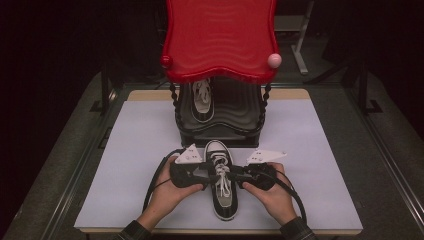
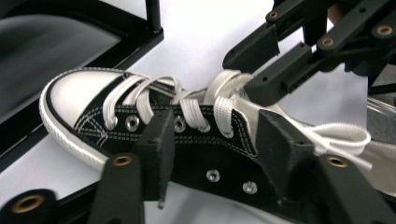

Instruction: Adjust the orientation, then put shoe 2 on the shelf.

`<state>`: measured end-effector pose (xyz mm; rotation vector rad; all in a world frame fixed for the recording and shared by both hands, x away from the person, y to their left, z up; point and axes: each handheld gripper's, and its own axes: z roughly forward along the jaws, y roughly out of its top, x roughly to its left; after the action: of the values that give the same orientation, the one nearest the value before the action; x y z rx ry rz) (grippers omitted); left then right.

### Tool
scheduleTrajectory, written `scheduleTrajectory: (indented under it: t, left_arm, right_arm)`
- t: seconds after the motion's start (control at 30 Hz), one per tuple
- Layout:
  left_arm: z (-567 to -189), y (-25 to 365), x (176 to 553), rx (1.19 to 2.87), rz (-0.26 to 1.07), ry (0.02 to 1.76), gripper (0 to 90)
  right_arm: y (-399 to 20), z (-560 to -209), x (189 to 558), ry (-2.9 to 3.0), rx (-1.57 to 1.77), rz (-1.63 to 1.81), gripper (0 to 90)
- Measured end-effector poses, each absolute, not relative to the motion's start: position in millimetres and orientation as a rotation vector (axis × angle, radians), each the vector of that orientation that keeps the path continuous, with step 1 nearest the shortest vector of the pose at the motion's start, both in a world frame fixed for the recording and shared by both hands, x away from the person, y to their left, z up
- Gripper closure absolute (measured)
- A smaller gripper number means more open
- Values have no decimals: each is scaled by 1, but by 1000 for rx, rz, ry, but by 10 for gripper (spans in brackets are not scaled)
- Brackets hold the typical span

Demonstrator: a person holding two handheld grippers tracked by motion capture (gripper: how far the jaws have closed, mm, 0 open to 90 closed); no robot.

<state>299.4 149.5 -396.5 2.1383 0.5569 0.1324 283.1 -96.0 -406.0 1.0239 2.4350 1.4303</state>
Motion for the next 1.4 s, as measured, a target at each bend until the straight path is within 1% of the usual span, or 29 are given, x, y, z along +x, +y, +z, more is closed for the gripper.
scheduleTrajectory:
  t: [0.03,0.07,0.17,0.23,0.33,0.43,0.73,1.1,1.4]
  left_arm:
    - [-398,150,299,2145,116,549,544]
    - [-399,150,299,2155,107,544,603]
    - [-403,149,300,2164,64,529,711]
    - [-404,148,301,2165,50,531,750]
    - [-404,149,302,2175,28,545,813]
    - [-402,151,302,2169,9,563,853]
    - [-394,156,298,2141,-4,545,866]
    - [-379,155,284,2125,-10,481,866]
    - [-358,157,280,2078,-2,428,866]
  right_arm:
    - [-96,-407,284,2442,1022,1427,685]
    - [-96,-407,284,2447,1024,1425,687]
    - [-96,-410,287,2469,1025,1415,697]
    - [-95,-412,288,2486,1026,1414,723]
    - [-92,-414,289,2517,1016,1421,824]
    - [-91,-413,289,2532,1011,1413,849]
    - [-97,-405,283,2537,967,1447,854]
    - [-104,-393,264,2528,948,1497,855]
    - [-109,-373,256,2483,908,1559,855]
